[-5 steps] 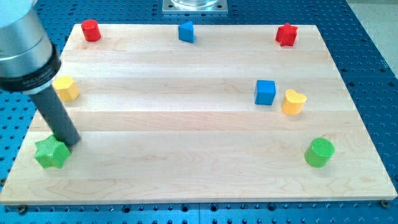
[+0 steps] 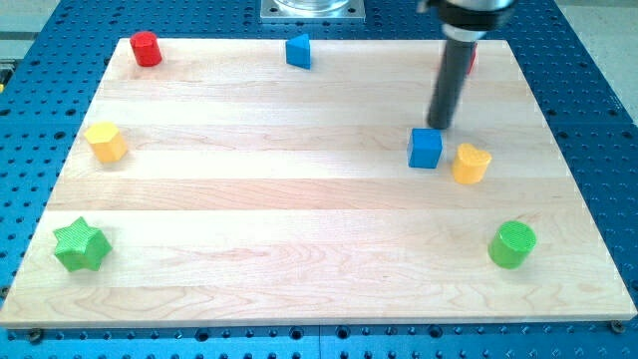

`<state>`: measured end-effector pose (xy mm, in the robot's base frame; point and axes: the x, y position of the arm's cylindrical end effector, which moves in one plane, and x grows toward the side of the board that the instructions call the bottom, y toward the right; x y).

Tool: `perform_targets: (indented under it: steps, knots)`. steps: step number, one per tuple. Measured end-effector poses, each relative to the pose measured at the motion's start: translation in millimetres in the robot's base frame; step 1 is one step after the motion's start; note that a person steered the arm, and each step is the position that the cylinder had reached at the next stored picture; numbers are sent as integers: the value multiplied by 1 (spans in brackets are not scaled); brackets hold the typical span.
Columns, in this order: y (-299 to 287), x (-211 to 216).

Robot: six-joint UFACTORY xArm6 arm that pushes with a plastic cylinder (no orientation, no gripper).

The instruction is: Keep cube at bottom center of the board

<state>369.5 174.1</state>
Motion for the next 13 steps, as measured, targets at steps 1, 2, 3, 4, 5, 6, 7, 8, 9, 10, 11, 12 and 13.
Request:
perform_targets:
  steps: [1, 2, 3, 4, 5, 6, 7, 8, 9, 10, 11, 12, 13]
  knots:
    - [-22, 37]
    - [-35, 71]
    - [-49, 74]
    - [-91, 86]
    - [-108, 88]
    - [-108, 88]
    - [-108, 88]
    - [-108, 89]
    - [-111, 102]
    - [-126, 117]
    - [-164, 125]
    - [-178, 162]
    - [-187, 153]
